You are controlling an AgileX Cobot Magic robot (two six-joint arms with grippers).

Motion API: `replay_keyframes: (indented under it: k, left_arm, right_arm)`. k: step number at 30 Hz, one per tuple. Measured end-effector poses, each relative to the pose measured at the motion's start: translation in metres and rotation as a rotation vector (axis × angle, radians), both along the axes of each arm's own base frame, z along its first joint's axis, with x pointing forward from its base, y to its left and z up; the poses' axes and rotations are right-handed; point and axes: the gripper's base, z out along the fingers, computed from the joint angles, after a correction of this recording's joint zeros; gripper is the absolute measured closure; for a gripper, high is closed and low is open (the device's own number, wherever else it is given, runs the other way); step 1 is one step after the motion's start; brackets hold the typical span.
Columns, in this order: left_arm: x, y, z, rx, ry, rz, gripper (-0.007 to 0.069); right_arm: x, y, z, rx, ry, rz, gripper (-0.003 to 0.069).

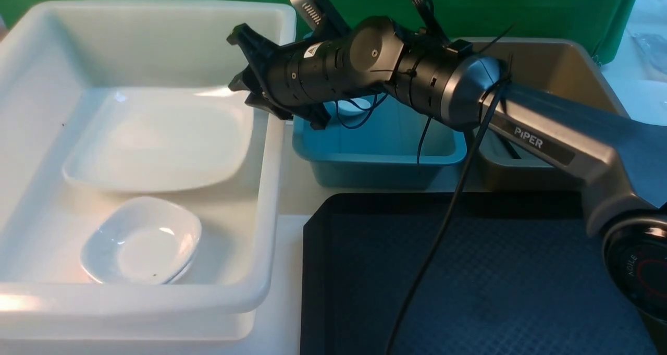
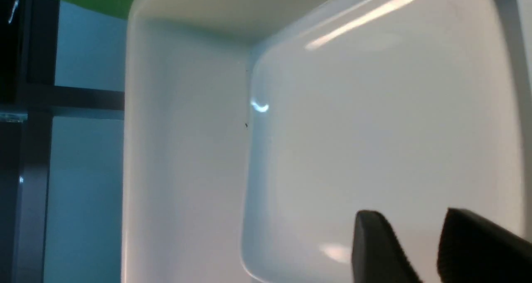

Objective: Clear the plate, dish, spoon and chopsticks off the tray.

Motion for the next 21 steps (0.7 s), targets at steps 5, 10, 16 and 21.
replay_keyframes:
  k: [5, 10, 16, 21]
  left_arm:
    - [0.0, 0.0, 0.0, 0.0, 0.001, 0.0, 0.0608]
    - [0.0, 0.0, 0.0, 0.001, 0.004, 0.0, 0.0608]
    - [0.0, 0.0, 0.0, 0.016, 0.002, -0.012, 0.0608]
    - [0.001, 0.0, 0.001, 0.018, -0.014, -0.011, 0.0608]
  right_arm:
    - [-0.001, -0.001, 0.003, -0.007, -0.014, 0.011, 0.0392]
    - [-0.004, -0.014, 0.027, -0.087, -0.128, 0.102, 0.0426]
    - [-0.014, -0.052, 0.075, -0.306, -0.358, 0.298, 0.0608]
    - [-0.044, -0.098, 0.138, -0.624, -0.544, 0.393, 0.0633]
